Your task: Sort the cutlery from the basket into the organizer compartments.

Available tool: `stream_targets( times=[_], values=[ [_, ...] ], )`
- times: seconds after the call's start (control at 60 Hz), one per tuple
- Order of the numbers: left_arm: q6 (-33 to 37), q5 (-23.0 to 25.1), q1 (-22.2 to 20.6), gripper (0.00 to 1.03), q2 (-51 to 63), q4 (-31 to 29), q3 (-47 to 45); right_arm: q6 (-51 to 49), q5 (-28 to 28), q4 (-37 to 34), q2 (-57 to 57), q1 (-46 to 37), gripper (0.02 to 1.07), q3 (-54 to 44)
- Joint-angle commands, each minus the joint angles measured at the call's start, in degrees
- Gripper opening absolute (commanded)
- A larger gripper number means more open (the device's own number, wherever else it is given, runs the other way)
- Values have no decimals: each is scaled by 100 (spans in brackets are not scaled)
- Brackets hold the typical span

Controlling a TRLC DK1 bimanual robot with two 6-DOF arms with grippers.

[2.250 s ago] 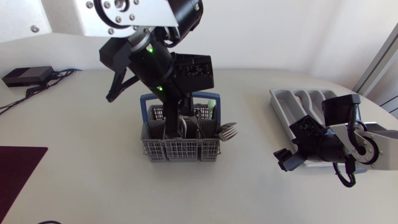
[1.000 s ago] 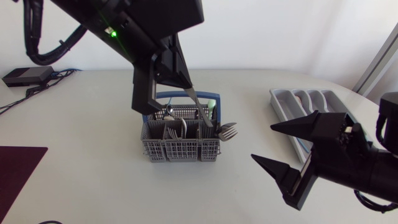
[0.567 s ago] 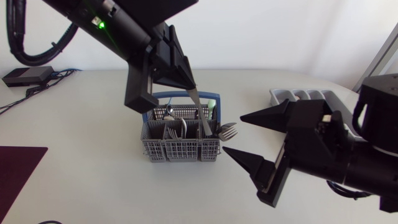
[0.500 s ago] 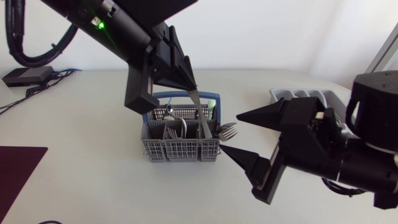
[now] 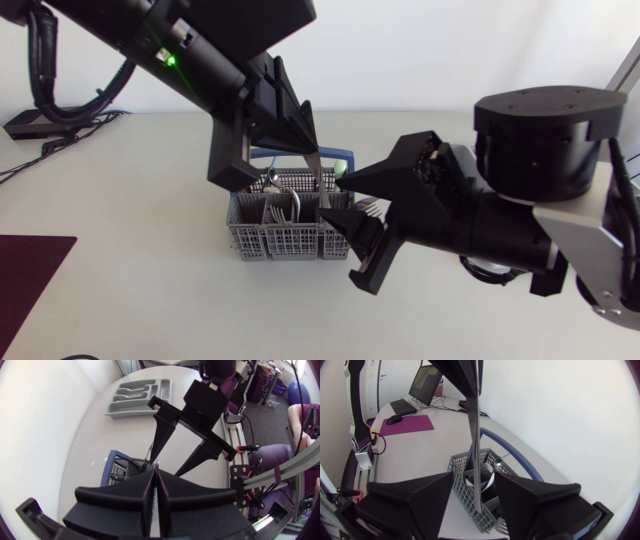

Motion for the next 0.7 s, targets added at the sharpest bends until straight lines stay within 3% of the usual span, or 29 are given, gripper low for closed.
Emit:
stream_targets(
  times=[0.0,0.233,0.467,0.683],
  values=[
    [-61,90,71,4,-183,68,-114,191,-25,188,244,82,45,169],
    [-61,178,115,4,-235,76,-166,243,-42,434,622,82,17,301],
    [-61,248,203,4,-288,68,-175,252,-174,364,674,82,8,371],
    [-61,345,273,4,-323,68,-237,261,-201,347,701,109,8,345]
  ],
)
